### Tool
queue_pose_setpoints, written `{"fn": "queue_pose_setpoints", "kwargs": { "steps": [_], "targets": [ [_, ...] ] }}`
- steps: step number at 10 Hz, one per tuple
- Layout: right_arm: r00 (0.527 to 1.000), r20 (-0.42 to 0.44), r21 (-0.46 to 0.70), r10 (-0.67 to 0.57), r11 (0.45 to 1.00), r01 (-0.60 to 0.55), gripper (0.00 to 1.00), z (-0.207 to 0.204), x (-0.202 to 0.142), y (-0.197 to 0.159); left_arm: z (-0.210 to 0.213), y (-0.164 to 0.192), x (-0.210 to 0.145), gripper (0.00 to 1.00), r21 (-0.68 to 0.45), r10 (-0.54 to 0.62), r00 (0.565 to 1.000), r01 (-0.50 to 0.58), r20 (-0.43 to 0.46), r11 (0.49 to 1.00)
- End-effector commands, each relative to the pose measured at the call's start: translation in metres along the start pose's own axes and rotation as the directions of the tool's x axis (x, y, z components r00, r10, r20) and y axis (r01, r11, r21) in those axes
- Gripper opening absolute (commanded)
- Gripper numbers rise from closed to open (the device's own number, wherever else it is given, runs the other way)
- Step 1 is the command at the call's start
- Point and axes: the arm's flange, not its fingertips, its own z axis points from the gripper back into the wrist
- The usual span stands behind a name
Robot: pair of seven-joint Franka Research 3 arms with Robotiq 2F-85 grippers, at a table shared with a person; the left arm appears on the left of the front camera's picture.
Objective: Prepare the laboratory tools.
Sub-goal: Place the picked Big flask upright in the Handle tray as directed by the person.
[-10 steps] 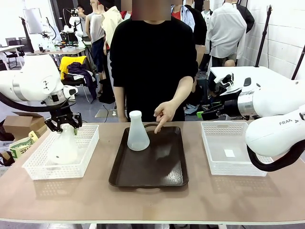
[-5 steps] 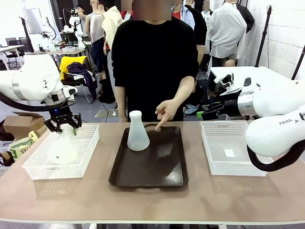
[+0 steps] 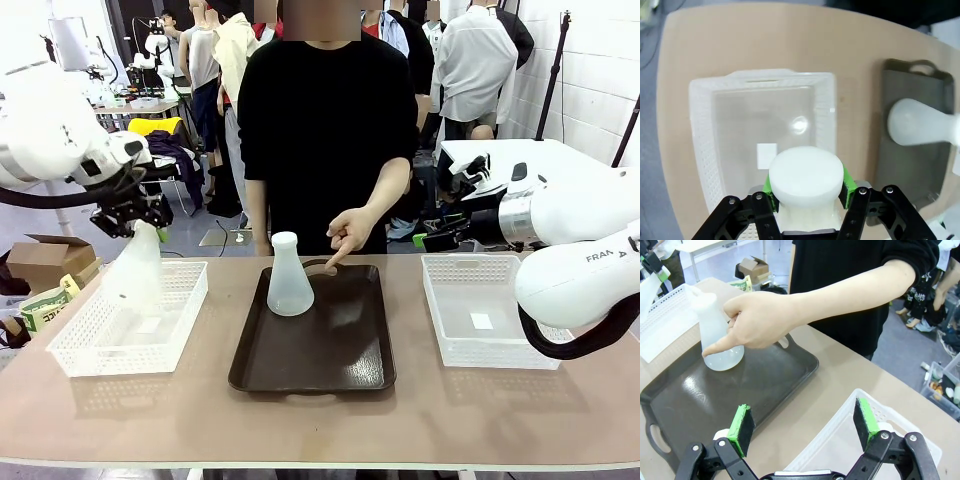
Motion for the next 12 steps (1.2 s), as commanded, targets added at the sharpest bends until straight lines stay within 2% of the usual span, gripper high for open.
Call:
{"fn": "queue_pose_setpoints", "kwargs": {
  "steps": [1,3,4,5,7,8,9,12],
  "targets": [
    [0.997,0.077,-0.016,-0.003,1.000,0.004,1.00,0.010,-0.002,0.006,0.007,0.001,-0.017,0.00,-0.191,-0.143,0.990,0.142,0.010,0.971],
    [0.997,0.077,-0.016,-0.003,1.000,0.004,1.00,0.010,-0.002,0.006,0.014,-0.013,-0.024,0.00,-0.264,-0.220,0.975,0.218,0.023,0.939],
    [0.997,0.077,-0.016,-0.003,1.000,0.004,1.00,0.010,-0.002,0.006,0.019,-0.020,-0.028,0.00,-0.310,-0.289,0.956,0.291,0.052,0.905],
    [0.997,0.077,-0.016,-0.003,1.000,0.004,1.00,0.010,-0.002,0.006,0.021,-0.021,-0.028,0.00,-0.337,-0.310,0.947,0.321,0.088,0.885],
    [0.997,0.077,-0.016,-0.003,1.000,0.004,1.00,0.010,-0.002,0.006,0.025,-0.018,-0.032,0.00,-0.342,-0.295,0.950,0.311,0.101,0.887],
    [0.997,0.077,-0.016,-0.003,1.000,0.004,1.00,0.010,-0.002,0.006,0.020,-0.014,-0.030,0.00,-0.274,-0.284,0.957,0.290,0.063,0.917],
    [0.997,0.077,-0.016,-0.003,1.000,0.004,1.00,0.010,-0.002,0.006,0.022,-0.028,-0.026,0.00,-0.317,-0.302,0.949,0.314,0.087,0.895],
    [0.997,0.077,-0.016,-0.003,1.000,0.004,1.00,0.010,-0.002,0.006,0.022,-0.028,-0.026,0.00,-0.317,-0.302,0.949,0.314,0.087,0.895]
  ]
}}
